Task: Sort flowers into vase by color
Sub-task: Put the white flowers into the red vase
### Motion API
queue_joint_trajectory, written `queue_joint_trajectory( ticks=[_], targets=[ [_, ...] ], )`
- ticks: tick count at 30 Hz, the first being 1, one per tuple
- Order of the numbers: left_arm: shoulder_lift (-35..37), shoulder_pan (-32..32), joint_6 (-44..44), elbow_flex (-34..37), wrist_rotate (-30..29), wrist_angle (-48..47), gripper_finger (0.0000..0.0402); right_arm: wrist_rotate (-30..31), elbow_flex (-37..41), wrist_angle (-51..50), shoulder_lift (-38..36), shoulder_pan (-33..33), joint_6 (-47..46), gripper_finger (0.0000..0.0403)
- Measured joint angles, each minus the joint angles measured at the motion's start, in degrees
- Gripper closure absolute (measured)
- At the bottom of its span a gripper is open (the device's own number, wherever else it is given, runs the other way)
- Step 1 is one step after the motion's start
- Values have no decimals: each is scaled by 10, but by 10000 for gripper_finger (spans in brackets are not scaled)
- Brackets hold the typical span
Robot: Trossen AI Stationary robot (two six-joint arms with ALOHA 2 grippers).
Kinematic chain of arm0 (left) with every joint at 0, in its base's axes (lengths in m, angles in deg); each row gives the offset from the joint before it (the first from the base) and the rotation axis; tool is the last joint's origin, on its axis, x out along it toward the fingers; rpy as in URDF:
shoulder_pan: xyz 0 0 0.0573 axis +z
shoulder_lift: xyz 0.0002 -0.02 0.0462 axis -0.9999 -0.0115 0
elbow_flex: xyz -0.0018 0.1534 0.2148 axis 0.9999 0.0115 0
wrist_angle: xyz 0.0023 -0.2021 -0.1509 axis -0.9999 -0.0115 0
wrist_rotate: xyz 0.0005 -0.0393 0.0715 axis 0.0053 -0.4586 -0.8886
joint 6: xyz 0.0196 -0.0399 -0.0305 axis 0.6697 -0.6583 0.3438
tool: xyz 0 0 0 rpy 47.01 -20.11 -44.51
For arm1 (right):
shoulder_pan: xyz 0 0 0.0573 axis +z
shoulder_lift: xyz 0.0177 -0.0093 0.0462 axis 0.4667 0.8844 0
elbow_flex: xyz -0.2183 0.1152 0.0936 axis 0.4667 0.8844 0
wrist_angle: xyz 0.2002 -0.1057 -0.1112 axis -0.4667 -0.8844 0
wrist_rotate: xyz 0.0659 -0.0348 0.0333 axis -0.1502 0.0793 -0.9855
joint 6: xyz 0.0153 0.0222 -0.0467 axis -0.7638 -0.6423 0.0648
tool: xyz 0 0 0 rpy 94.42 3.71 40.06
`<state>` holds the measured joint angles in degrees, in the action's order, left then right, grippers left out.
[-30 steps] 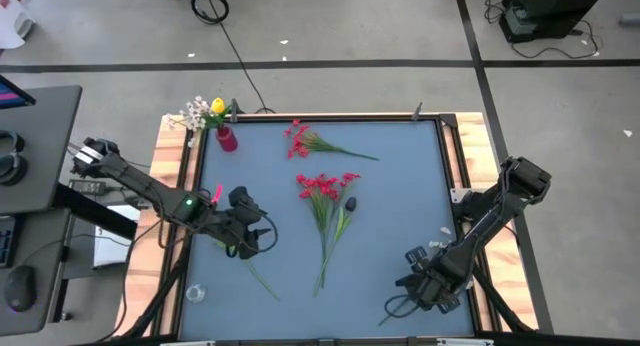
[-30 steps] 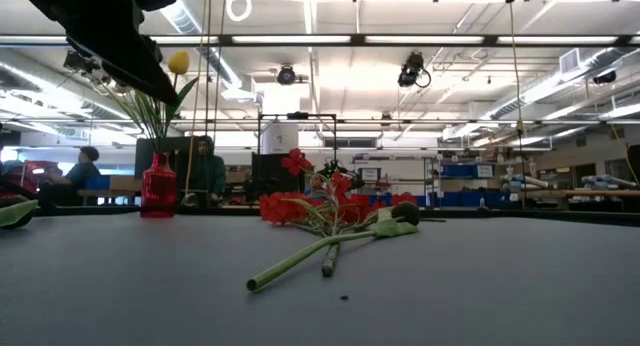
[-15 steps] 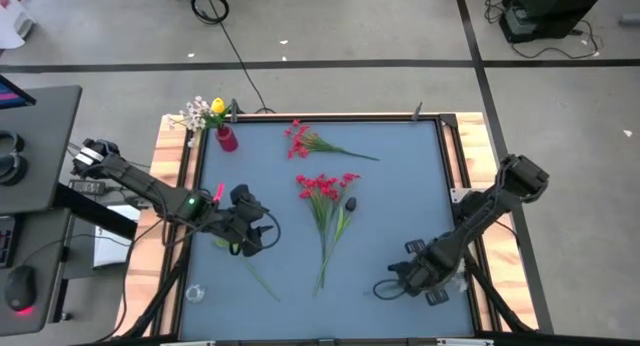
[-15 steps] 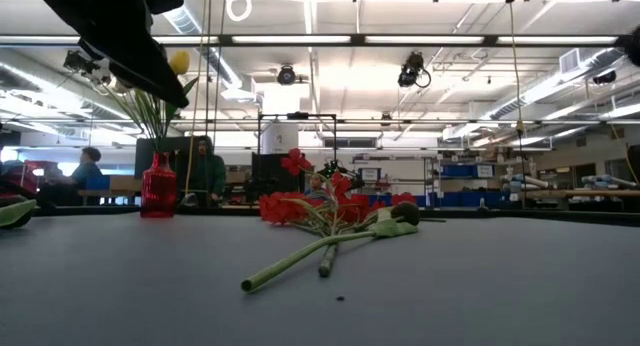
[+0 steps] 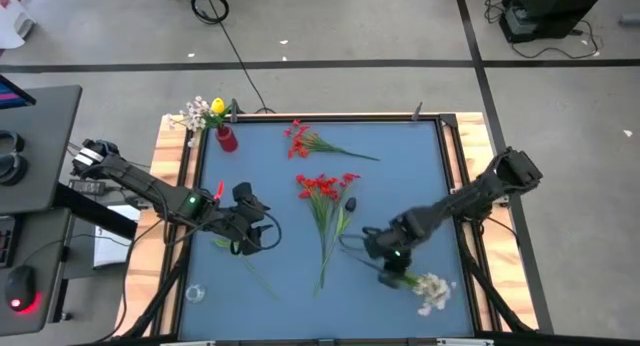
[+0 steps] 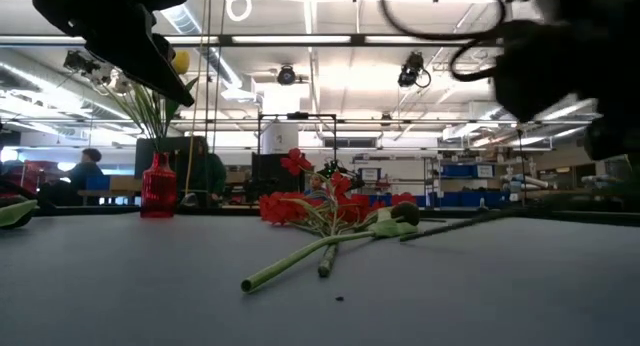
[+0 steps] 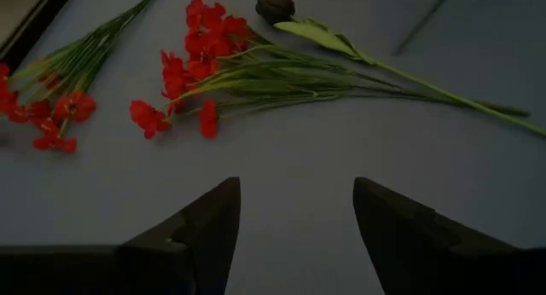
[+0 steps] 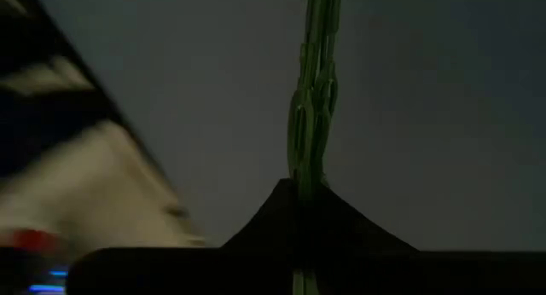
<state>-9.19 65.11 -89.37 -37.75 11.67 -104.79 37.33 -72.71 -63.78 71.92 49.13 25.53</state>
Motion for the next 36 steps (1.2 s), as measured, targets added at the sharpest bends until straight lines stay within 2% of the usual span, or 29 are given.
queue_joint_trajectory(
  ticks=[4, 7, 11, 15, 18, 24, 29, 36],
  targets=[
    [0, 0, 55, 0, 0, 45, 169, -52, -10, 79, 0, -73, -119, 373],
    [-1, 0, 121, 0, 7, 93, 169, -67, -11, 174, 0, -117, -205, 371],
    [-1, 0, 199, 0, 36, 145, 169, -68, -11, 324, 0, -156, -319, 377],
    [-1, -4, 224, 0, 45, 178, 169, -84, -11, 428, 0, -174, -415, 379],
    [-1, -6, 229, 0, 45, 187, 169, -116, -11, 453, -1, -175, -471, 378],
    [-1, -5, 216, 0, 44, 194, 169, -179, -11, 463, -1, -162, -521, 377],
    [-6, -11, 223, 0, 45, 252, 169, -161, -11, 532, -1, -163, -572, 377],
    [-38, -11, 310, 0, 51, 337, 169, -143, -11, 553, -1, -182, -586, 376]
  ],
)
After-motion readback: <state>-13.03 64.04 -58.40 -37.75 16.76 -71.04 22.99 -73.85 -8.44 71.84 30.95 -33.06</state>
